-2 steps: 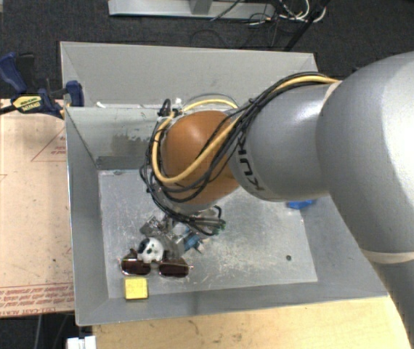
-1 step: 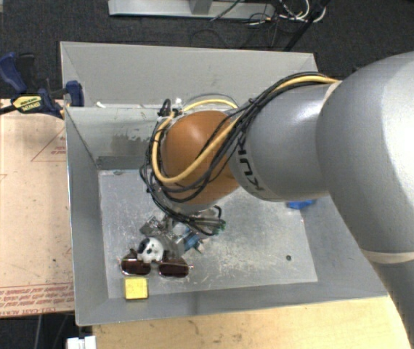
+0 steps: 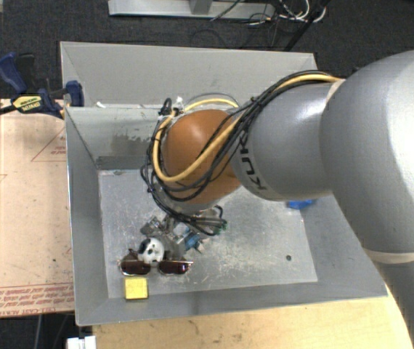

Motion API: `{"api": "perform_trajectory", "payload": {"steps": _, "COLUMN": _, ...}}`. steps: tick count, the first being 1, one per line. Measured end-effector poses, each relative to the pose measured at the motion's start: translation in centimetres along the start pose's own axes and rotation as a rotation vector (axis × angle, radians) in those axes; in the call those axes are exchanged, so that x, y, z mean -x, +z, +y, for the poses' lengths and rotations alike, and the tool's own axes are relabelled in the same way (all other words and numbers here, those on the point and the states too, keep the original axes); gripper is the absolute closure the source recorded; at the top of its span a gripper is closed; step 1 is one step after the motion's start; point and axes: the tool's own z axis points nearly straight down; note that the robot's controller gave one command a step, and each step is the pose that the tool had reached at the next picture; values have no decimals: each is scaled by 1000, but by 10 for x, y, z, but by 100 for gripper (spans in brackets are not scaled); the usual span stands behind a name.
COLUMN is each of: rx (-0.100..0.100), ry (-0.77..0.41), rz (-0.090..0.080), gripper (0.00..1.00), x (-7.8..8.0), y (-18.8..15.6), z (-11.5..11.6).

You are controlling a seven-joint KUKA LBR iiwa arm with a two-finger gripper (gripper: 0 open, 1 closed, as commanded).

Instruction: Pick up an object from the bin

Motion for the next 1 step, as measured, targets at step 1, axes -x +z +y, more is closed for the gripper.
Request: {"api": "perform_trajectory", "payload": {"steps": 1, "rx": 2, "ry": 1, "rz": 3, "gripper": 100, "x": -1, "y": -21, "z": 1}}
